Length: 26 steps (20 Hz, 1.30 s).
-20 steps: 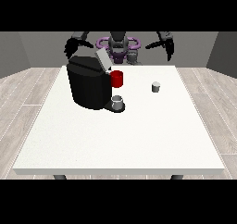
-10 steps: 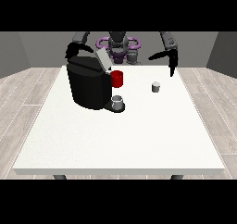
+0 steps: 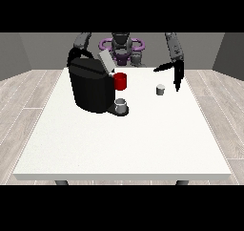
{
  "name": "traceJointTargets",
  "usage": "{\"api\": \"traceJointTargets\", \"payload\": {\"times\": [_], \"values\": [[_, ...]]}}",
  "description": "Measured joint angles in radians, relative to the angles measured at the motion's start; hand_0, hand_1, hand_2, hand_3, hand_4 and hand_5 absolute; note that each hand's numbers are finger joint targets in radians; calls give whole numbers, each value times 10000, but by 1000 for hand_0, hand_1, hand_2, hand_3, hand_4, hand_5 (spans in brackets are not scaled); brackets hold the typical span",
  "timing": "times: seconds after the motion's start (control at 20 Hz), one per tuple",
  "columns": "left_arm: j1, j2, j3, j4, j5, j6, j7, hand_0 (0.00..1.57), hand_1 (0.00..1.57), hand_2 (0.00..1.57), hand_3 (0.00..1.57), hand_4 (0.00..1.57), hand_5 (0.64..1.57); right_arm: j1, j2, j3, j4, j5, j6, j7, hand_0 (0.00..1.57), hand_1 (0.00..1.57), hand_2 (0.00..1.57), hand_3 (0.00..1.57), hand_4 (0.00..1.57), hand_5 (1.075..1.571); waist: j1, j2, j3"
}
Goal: Insert the coffee pod into the coffee machine and close the lid
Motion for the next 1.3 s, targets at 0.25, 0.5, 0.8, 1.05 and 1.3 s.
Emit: {"api": "traceJointTargets", "payload": {"times": [0.25,0.5,0.8,1.05,1.3], "values": [[-421,3,-366,699,-724,186,-68,0,0,459,0,0,1571,-352,-28,-47,402,152,-155,183,0,0,0,0,410,1571,48,25,3],[-649,-36,-513,1519,-1306,444,-419,695,695,778,429,0,1571,-271,74,30,851,251,-283,-255,0,0,0,0,393,1571,67,15,3],[-824,253,-642,2582,-2041,793,-818,580,580,719,472,0,1571,-265,56,158,565,257,-214,62,0,0,0,0,434,1571,-173,55,1],[-1049,454,-857,3188,-2731,1188,-1310,608,608,745,483,0,1571,-329,66,186,429,267,-229,180,0,0,0,0,487,1571,-281,174,12],[-1378,417,-975,3499,-3314,1911,-1573,719,719,864,649,229,1571,-422,65,117,593,207,-309,68,0,0,0,0,500,1571,-278,268,20]]}}
